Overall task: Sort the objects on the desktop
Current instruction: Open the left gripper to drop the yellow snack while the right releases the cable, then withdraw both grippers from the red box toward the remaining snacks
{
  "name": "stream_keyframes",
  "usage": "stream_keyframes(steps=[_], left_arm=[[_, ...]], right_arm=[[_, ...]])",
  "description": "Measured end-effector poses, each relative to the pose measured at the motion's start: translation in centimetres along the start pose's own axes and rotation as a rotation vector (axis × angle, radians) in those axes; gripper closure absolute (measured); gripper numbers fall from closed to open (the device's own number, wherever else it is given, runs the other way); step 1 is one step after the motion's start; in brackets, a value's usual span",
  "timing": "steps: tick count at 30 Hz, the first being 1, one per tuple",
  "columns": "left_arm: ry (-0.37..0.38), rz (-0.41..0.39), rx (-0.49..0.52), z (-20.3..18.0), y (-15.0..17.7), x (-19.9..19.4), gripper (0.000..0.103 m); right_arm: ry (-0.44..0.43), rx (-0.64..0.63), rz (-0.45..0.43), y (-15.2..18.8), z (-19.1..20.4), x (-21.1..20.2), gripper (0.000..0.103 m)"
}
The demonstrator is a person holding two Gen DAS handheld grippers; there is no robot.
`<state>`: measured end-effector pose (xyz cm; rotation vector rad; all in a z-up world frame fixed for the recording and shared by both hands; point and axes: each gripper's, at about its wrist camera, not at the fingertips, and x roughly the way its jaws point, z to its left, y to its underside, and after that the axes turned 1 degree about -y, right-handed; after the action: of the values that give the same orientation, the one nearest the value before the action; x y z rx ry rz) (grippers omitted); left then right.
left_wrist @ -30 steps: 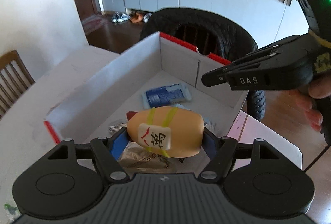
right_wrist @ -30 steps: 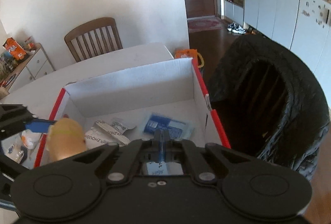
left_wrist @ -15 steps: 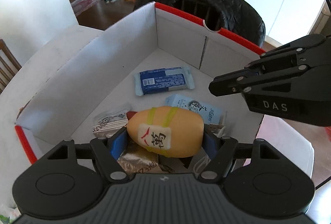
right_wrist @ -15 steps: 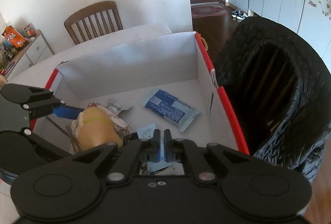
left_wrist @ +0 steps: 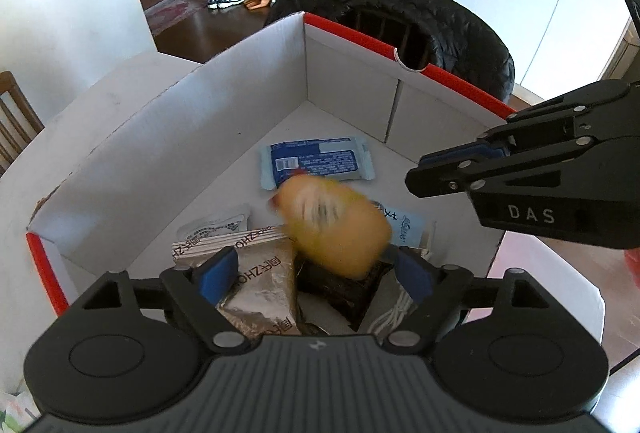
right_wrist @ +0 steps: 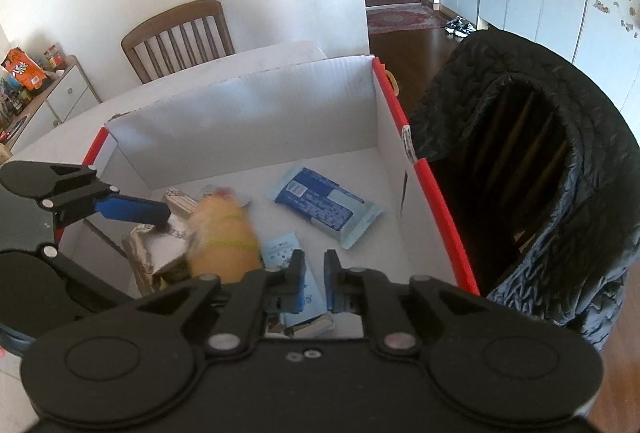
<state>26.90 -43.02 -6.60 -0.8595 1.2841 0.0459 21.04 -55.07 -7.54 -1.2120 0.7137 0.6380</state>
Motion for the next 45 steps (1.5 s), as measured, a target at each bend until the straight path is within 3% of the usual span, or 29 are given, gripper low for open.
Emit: stream_keyframes(steps=[7, 22, 25, 45], left_arm=[[-0.003, -0.044, -0.007, 0.2, 0.5, -1.3, 0.007], [-0.029, -0.155, -0.053, 1.1, 2.3, -6.0, 0.006], [-0.027, -0.18, -0.076, 1.7, 3.1, -7.5, 0.002], [-0.11, -0.336, -0.124, 5.8, 10.4, -16.1, 0.002]], right_arm=[[0.012, -0.004, -0.009, 0.2, 0.2, -0.6, 0.09], [-0.008, -0.015, -0.033, 0.5, 2.7, -2.2, 0.083], [-0.014, -0.017, -0.046, 0.6, 3.7, -2.7, 0.081], [-0.035, -0.083, -0.108, 2.4, 12.0, -4.8, 0.056]])
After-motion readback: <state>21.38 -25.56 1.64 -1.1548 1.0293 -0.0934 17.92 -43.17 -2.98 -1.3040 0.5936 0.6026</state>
